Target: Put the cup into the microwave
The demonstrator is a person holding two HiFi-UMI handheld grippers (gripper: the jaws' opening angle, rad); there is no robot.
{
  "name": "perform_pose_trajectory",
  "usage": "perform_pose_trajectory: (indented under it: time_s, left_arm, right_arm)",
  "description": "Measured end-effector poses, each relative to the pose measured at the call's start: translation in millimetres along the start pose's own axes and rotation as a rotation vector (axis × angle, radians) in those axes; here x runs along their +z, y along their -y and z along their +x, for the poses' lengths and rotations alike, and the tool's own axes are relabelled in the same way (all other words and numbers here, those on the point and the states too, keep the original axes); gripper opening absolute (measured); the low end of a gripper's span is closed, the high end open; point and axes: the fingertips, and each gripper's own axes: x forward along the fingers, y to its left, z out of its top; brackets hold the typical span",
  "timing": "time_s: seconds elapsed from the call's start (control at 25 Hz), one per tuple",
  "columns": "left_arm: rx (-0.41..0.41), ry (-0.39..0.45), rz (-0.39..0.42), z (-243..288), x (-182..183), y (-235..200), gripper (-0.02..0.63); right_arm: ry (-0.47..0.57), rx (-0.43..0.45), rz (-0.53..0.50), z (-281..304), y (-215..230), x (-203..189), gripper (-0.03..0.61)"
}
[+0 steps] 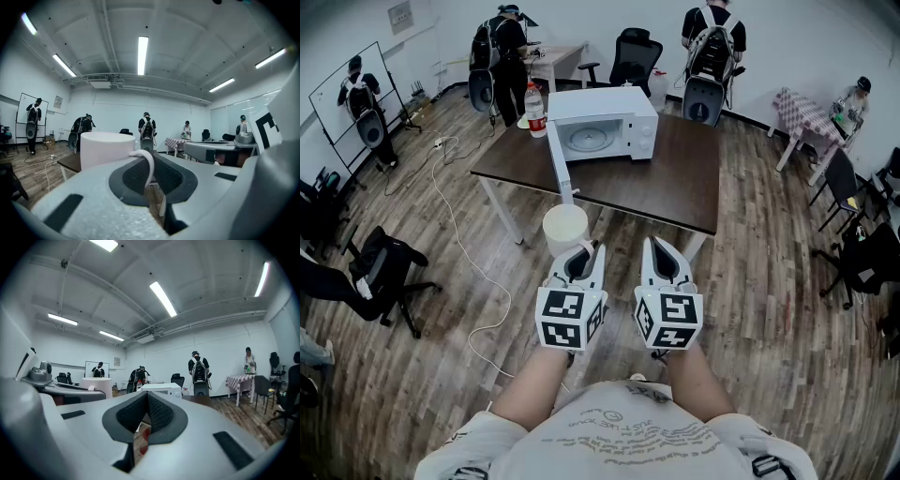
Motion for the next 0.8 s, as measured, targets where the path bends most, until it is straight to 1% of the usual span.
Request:
perform_pose_trajectory:
  time_s: [0.12,0.28,0.4,0.56,0.8]
  left_arm:
    - [0.008,0.0,0.018,4,-1,3,0.034]
    - [0.012,-0.004,0.013,11,-1,2,0.034]
    - [0.015,-0.015,0.014,20,-3,5,0.034]
    - [0.03,-0.025,0.008,37,-4,11,0.034]
    - [0.077,-0.03,-0.006,66,-2,25,0.034]
  right_arm:
    - [-0.007,0.002,-0.001,2,4,-1,0.009]
    - [-0.02,0.017,-0.007,8,4,-3,0.009]
    - [-0.011,0.031,-0.01,9,9,-4,0.009]
    - [-0.009,0.042,-0.014,16,25,-4,0.011]
    - [-0.024,0.062,-0.022,27,61,-6,0.011]
